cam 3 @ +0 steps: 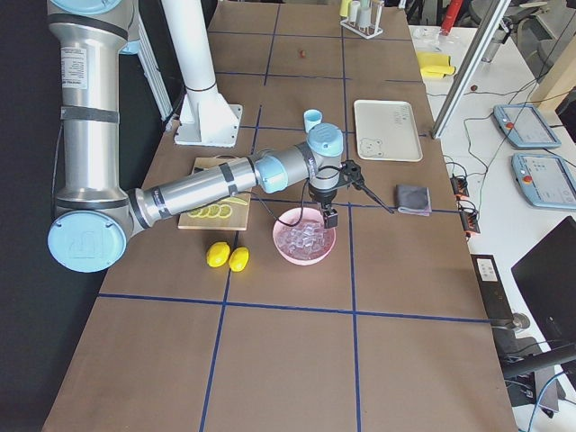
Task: Put ice and strawberries in cup
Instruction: 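Move the right gripper back over the pink bowl of ice, then lower the right gripper into the bowl and grasp another ice cube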
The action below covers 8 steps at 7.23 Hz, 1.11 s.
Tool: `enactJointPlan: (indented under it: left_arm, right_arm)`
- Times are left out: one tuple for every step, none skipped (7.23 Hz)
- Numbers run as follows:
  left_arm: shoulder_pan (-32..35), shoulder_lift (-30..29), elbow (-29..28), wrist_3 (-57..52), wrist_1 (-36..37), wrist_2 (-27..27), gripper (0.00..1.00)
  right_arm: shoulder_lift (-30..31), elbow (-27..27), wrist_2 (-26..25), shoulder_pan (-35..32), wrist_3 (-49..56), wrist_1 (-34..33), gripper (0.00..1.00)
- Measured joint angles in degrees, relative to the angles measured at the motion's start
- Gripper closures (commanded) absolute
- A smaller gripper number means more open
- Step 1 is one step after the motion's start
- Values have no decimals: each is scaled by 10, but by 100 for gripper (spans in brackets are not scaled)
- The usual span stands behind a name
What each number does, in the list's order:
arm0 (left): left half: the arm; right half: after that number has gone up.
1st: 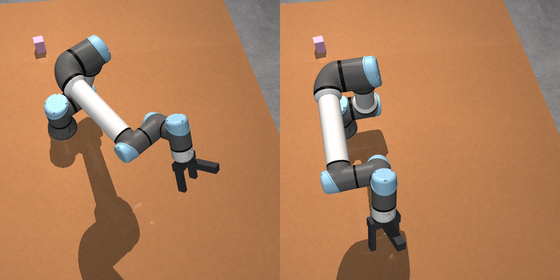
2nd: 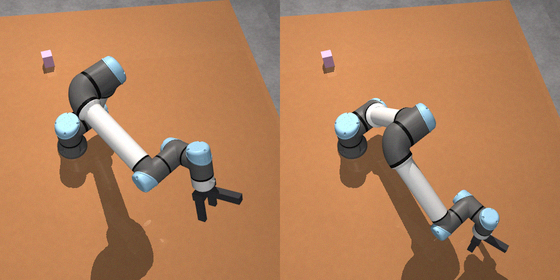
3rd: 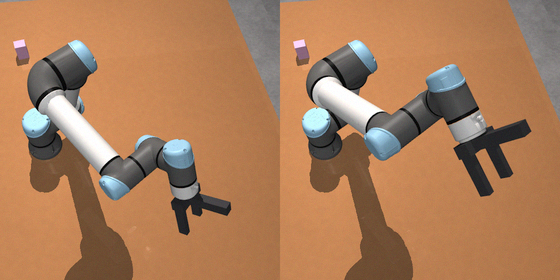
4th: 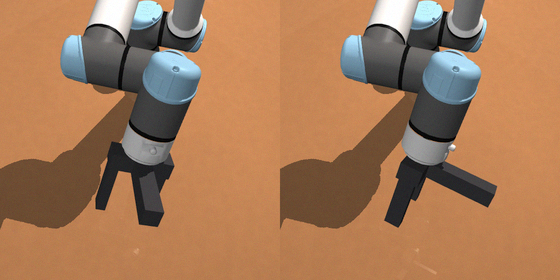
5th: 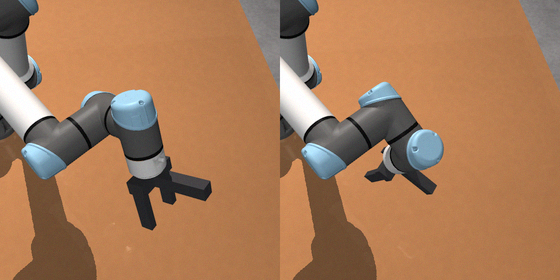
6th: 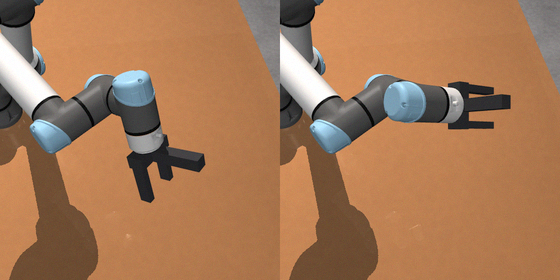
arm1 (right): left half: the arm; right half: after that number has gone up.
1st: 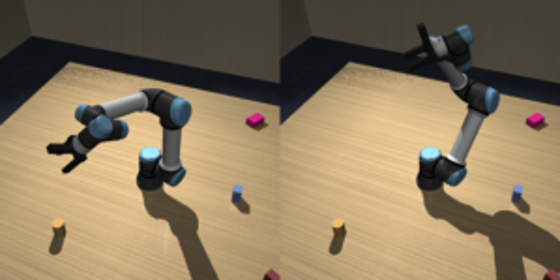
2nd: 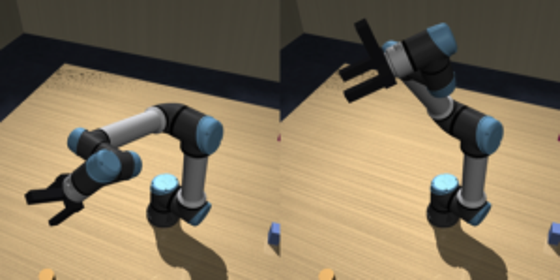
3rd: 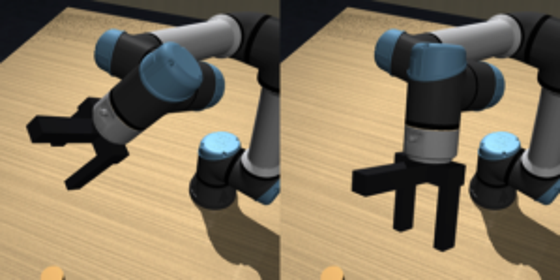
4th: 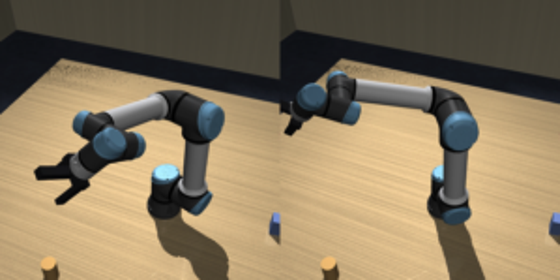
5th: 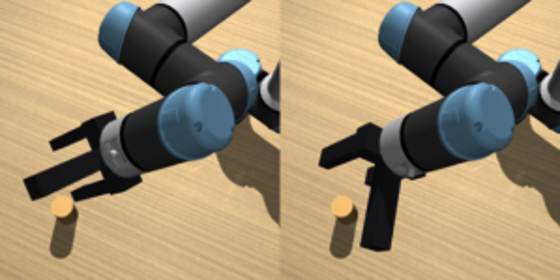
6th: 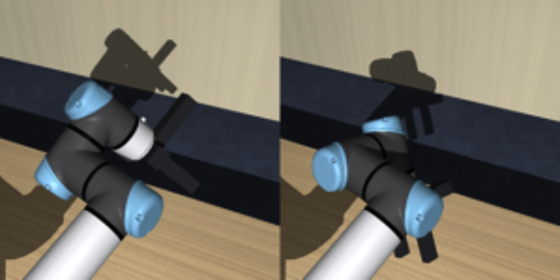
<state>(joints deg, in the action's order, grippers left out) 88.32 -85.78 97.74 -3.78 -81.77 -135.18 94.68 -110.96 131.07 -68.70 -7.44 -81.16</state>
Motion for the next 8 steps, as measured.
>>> enactJointPlan:
  left_arm:
    - [-1, 0, 0, 0, 0, 0, 0]
    - [-4, 0, 0, 0, 0, 0, 0]
    - [-7, 0, 0, 0, 0, -1, 0]
    - [-9, 0, 0, 0, 0, -1, 0]
    - [-9, 0, 0, 0, 0, -1, 0]
    - [-11, 0, 0, 0, 0, 0, 0]
    - [-15, 0, 0, 0, 0, 0, 0]
    - [-17, 0, 0, 0, 0, -1, 0]
  right_arm:
    - [6, 12, -5, 16, -2, 30, 2]
    - [9, 22, -11, 29, -2, 49, 4]
    - [10, 30, -18, 36, -2, 58, 4]
    - [11, 40, -20, 40, -1, 61, 4]
    - [11, 48, -22, 44, -1, 62, 5]
    - [12, 54, -23, 47, -1, 62, 6]
    - [12, 59, -23, 50, -1, 62, 7]
    - [12, 67, -23, 53, -1, 63, 8]
